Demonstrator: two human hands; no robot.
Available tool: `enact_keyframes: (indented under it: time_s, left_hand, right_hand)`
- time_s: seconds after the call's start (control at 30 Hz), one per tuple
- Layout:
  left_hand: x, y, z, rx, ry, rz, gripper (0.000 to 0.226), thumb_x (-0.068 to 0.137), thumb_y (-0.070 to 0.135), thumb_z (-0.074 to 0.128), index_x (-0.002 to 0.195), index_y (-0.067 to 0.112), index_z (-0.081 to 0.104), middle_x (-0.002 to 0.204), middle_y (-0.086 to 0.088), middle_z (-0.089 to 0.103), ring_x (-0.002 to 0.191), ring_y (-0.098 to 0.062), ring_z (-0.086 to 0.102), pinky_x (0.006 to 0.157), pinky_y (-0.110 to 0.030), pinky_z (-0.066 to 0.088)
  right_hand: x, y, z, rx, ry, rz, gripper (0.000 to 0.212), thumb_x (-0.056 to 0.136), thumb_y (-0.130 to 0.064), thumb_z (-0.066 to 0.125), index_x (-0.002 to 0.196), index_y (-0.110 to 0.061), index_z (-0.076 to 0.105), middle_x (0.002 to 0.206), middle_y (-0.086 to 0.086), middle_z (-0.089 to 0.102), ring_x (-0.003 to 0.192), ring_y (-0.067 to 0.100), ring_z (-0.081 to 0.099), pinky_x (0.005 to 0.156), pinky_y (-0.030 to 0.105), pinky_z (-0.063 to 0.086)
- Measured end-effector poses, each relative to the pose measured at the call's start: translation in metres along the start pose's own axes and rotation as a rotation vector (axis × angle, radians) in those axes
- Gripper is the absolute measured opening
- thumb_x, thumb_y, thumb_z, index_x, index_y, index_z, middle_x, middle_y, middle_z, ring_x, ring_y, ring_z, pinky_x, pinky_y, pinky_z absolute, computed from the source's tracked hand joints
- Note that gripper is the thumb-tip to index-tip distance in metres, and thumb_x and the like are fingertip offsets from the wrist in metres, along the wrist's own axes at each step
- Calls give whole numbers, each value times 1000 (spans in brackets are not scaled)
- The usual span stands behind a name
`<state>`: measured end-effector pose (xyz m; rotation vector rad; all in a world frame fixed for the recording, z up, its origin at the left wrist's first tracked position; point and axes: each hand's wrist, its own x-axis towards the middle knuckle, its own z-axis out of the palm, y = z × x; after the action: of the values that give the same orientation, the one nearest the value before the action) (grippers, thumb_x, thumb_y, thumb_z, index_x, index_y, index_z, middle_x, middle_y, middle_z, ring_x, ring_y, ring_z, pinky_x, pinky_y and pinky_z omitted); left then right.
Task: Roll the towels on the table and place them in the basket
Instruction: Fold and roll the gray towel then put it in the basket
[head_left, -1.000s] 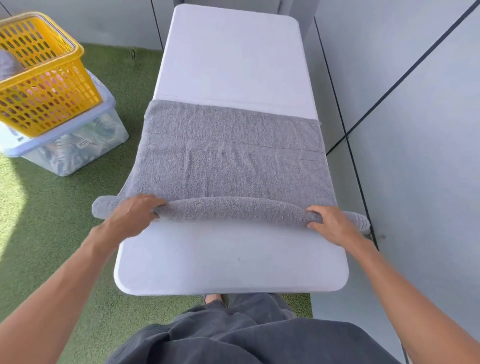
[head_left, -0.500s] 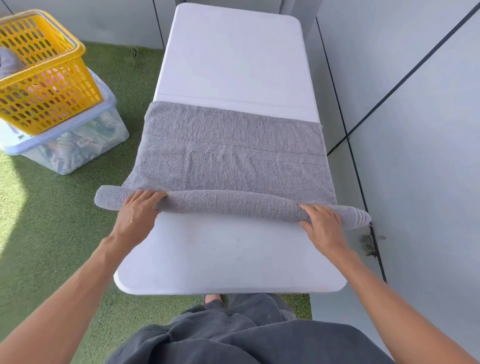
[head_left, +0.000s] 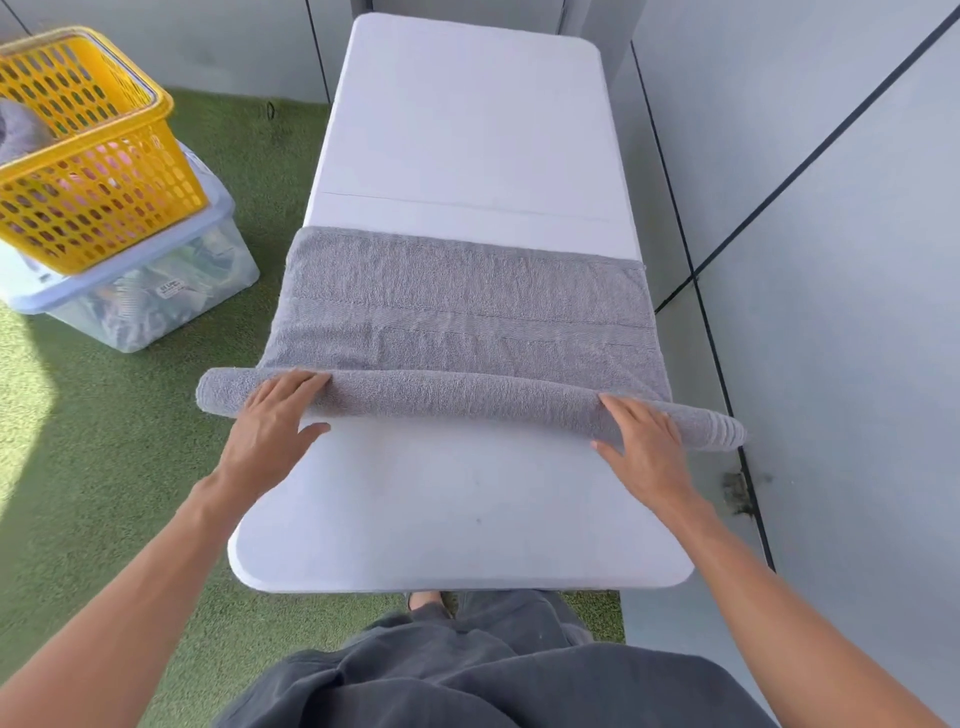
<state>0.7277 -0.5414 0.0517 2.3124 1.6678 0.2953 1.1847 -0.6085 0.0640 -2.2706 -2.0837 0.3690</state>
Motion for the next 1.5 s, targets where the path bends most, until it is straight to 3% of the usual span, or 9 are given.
enact_keyframes:
  time_s: [0.17,0.37,0.57,0.7,0.83,1.0,1.2,1.3,1.5]
  left_hand:
    - [9,8,-3,23,-15,-108,50,78,12,76,125,12,60,122,-6,63,120,-31,51,98,-46,35]
    - [24,-11,-20,-115,-376,-169,42,86,17,71,127,16,62,124,-8,63,117,-30,56,98,-38,40]
    - [7,8,-7,-76,96,-23,40,89,22,66,126,8,61,124,-10,62,115,-33,56,99,-48,43]
    - [0,11,1,46,2,-51,61,77,23,79,131,8,55,125,-10,60,117,-35,52,101,-49,38]
    - [3,11,-3,15,-68,-118,50,78,15,78,125,10,61,116,-11,65,113,-35,57,96,-48,40]
    - [15,-7,-23,-120,-366,-224,47,85,15,71,131,16,59,122,-13,63,111,-33,59,94,-38,43]
    - [-8,9,-5,-15,25,17,47,84,17,72,129,7,58,125,-10,60,116,-33,56,99,-48,43]
    - [-18,15,3,39,11,3,63,73,17,82,130,5,56,127,-11,60,120,-33,54,104,-47,38]
    - [0,5,-15,-37,-240,-134,49,82,16,74,129,13,59,121,-9,65,113,-32,59,96,-44,42]
  right_hand:
    - [10,-5,-10,30,-20,43,46,88,-25,67,131,-20,54,126,1,61,123,24,49,103,41,31]
    - [29,18,-27,186,-379,123,43,81,-26,75,121,-21,63,120,3,65,114,23,59,95,33,45]
    - [23,11,-9,215,48,6,43,91,-38,58,132,-23,54,133,0,57,127,22,48,109,45,35]
    - [13,7,4,8,-47,-40,61,88,-37,64,143,-26,42,141,-6,48,136,19,35,113,38,17]
    - [17,5,-2,20,-32,-26,50,86,-22,67,133,-23,53,127,-1,60,124,23,47,106,39,28]
    - [33,17,-26,241,-389,36,47,82,-26,73,126,-26,59,117,-4,63,115,19,56,97,32,41]
    - [6,12,3,167,62,-5,50,91,-43,58,138,-28,47,136,-8,49,130,18,41,112,39,24]
    - [-7,11,7,12,-49,-95,63,88,-38,64,144,-28,38,143,-11,41,139,18,29,117,42,14]
    - [18,24,-25,175,-356,-46,49,86,-25,70,132,-24,55,123,-3,61,116,19,54,97,32,39]
